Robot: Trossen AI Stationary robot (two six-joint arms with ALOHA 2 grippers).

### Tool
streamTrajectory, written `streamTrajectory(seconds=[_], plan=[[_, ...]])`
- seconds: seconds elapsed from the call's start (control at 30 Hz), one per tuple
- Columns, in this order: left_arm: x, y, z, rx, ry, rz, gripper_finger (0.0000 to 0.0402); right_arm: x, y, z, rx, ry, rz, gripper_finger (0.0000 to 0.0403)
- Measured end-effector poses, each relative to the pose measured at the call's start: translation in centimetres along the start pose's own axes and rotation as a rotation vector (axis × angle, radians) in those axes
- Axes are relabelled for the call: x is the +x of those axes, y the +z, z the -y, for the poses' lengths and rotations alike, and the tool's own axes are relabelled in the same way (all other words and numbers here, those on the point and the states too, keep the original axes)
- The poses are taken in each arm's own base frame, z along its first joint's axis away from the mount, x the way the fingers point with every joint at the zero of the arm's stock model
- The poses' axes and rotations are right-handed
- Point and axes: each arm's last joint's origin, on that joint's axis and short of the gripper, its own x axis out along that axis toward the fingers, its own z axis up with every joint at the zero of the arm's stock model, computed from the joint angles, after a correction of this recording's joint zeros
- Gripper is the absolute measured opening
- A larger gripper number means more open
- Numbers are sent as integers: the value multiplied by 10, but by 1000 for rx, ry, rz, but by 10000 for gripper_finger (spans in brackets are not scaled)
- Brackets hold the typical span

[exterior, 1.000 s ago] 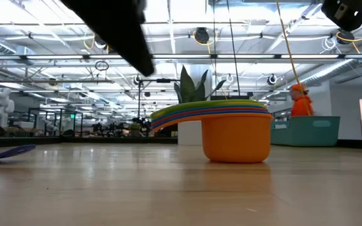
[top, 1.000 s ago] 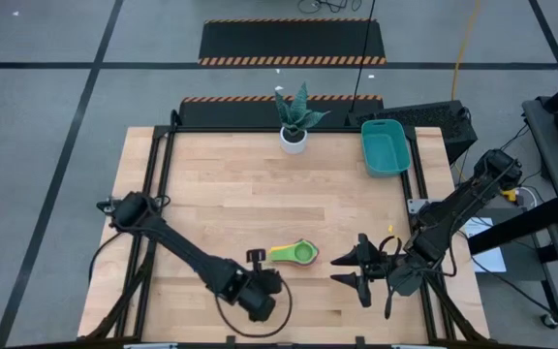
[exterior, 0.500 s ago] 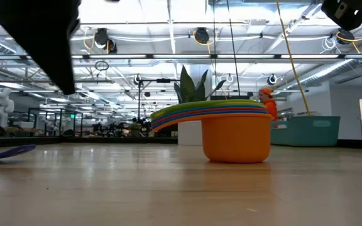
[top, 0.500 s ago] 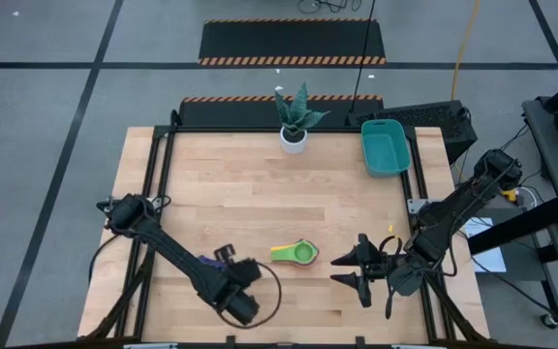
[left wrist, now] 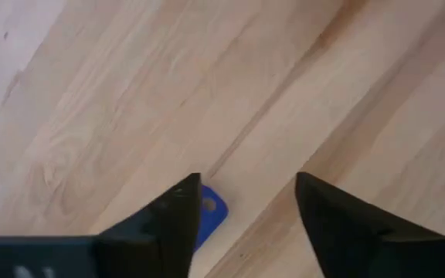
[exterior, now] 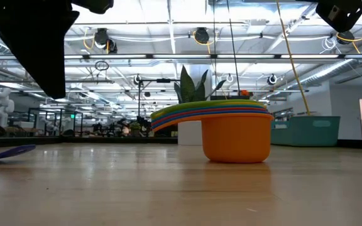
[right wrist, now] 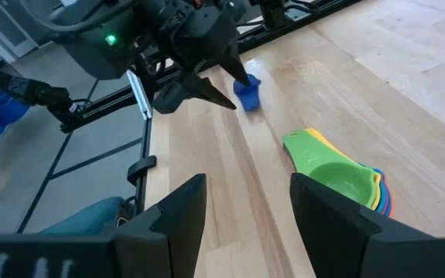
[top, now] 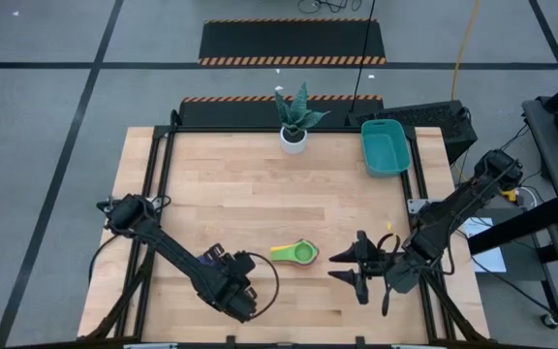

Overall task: Nest measuring cups in basket
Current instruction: Stack the dark blue measuring cup on top of the green measuring cup

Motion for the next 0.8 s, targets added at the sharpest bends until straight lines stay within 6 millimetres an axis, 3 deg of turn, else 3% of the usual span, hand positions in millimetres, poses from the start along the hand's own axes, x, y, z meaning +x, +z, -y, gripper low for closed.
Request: streamTrajectory(seconds=[0.17,0.47,0.8], plan=[[2,-9,-2,-61,23,-62,237,1,-7,-2,-1,-28,13,183],[-4,-24,2,-77,20,12,199,13,-40,-8,31,-88,-24,183],[6,-19,2,-91,54,-13,191,13,-50,-8,-185,-93,-58,183]])
